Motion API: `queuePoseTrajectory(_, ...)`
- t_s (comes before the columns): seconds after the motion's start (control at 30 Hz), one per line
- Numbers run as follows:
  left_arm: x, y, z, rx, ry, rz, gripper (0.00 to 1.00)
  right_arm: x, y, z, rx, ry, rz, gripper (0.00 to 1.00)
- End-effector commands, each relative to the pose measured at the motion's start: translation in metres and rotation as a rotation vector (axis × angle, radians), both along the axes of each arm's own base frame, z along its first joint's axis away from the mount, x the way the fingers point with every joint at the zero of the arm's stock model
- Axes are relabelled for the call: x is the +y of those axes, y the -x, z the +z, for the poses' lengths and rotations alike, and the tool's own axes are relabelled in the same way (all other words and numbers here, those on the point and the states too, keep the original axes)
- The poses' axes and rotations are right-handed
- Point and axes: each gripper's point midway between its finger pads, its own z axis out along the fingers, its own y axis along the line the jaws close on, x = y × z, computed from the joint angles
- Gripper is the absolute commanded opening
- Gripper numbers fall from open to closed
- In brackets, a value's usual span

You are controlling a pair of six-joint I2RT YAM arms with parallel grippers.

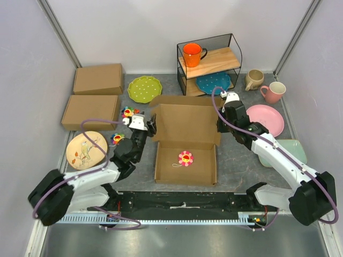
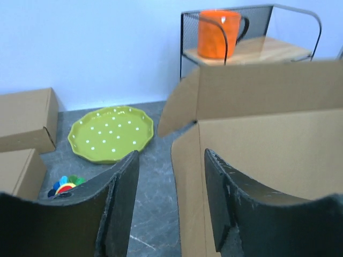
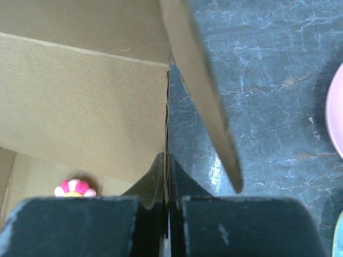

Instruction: Fold the paper box

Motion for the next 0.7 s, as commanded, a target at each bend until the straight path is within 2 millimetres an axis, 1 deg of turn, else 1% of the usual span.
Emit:
queuePoseTrajectory(0.0, 0.018, 0.009, 0.027, 0.089, 0.055, 0.04, 0.61, -0.01, 0.0, 0.004, -0.034, 0.03, -0.015, 0.0)
queuePoseTrajectory(0.03, 0.022, 0.011, 0.019, 0.148, 0.027, 0.047, 0.63, -0.009, 0.001, 0.006, -0.04, 0.029, -0.012, 0.0)
queuePoseTrajectory(0.07, 0.024, 0.014, 0.021, 0.159, 0.027, 0.039, 0.69, -0.009, 0.0, 0.007, -0.043, 0.027, -0.012, 0.0)
queuePoseTrajectory(0.1, 0.024, 0.018, 0.022, 0.17, 0.032, 0.024, 0.77, -0.009, 0.001, 0.007, -0.042, 0.029, -0.014, 0.0)
queuePoseTrajectory(0.13, 0.025, 0.026, 0.025, 0.195, 0.018, -0.009, 0.86, -0.009, 0.0, 0.008, -0.047, 0.027, -0.013, 0.0)
queuePoseTrajectory(0.17, 0.026, 0.029, 0.027, 0.212, 0.021, -0.022, 0.98, -0.009, 0.0, 0.008, -0.048, 0.025, -0.013, 0.0)
queuePoseTrajectory(0.2, 0.025, 0.033, 0.027, 0.243, 0.04, -0.042, 0.98, -0.009, 0.0, 0.009, -0.051, 0.023, -0.013, 0.0)
queuePoseTrajectory(0.27, 0.02, 0.041, 0.024, 0.341, -0.002, -0.101, 0.99, -0.01, 0.001, 0.008, -0.053, 0.029, -0.014, 0.0)
queuePoseTrajectory(0.3, 0.017, 0.044, 0.017, 0.419, 0.013, -0.122, 1.0, -0.01, 0.001, 0.009, -0.053, 0.027, -0.011, 0.0)
queuePoseTrajectory(0.33, 0.011, 0.041, 0.029, 0.466, 0.027, -0.168, 1.0, -0.01, 0.002, 0.01, -0.059, 0.025, -0.009, 0.0)
queuePoseTrajectory(0.37, 0.016, 0.05, 0.008, 0.595, 0.008, -0.161, 0.99, -0.01, 0.003, 0.009, -0.059, 0.025, -0.006, 0.0)
queuePoseTrajectory(0.4, 0.016, 0.051, 0.006, 0.638, 0.011, -0.176, 0.99, -0.01, 0.003, 0.01, -0.065, 0.022, -0.006, 0.0)
queuePoseTrajectory(0.43, 0.008, 0.056, 0.012, 0.678, 0.031, -0.272, 0.99, -0.01, 0.003, 0.011, -0.07, 0.021, -0.005, 0.0)
queuePoseTrajectory(0.47, 0.004, 0.06, 0.005, 0.739, 0.038, -0.306, 0.99, -0.01, 0.003, 0.01, -0.07, 0.021, -0.005, 0.0)
queuePoseTrajectory(0.5, -0.002, 0.063, 0.011, 0.762, 0.054, -0.353, 1.0, -0.01, 0.004, 0.01, -0.07, 0.021, -0.005, 0.0)
queuePoseTrajectory(0.53, -0.002, 0.062, 0.009, 0.792, 0.055, -0.361, 1.0, -0.01, 0.004, 0.011, -0.071, 0.023, -0.004, 0.0)
queuePoseTrajectory(0.57, -0.004, 0.062, -0.007, 0.872, 0.022, -0.362, 1.0, -0.009, 0.003, 0.012, -0.073, 0.02, -0.003, 0.0)
queuePoseTrajectory(0.6, -0.007, 0.06, -0.002, 0.886, 0.013, -0.374, 1.0, -0.009, 0.004, 0.012, -0.072, 0.018, -0.001, 0.0)
queuePoseTrajectory(0.67, -0.012, 0.059, -0.014, 0.949, -0.023, -0.394, 0.99, -0.01, 0.004, 0.012, -0.075, 0.022, -0.001, 0.0)
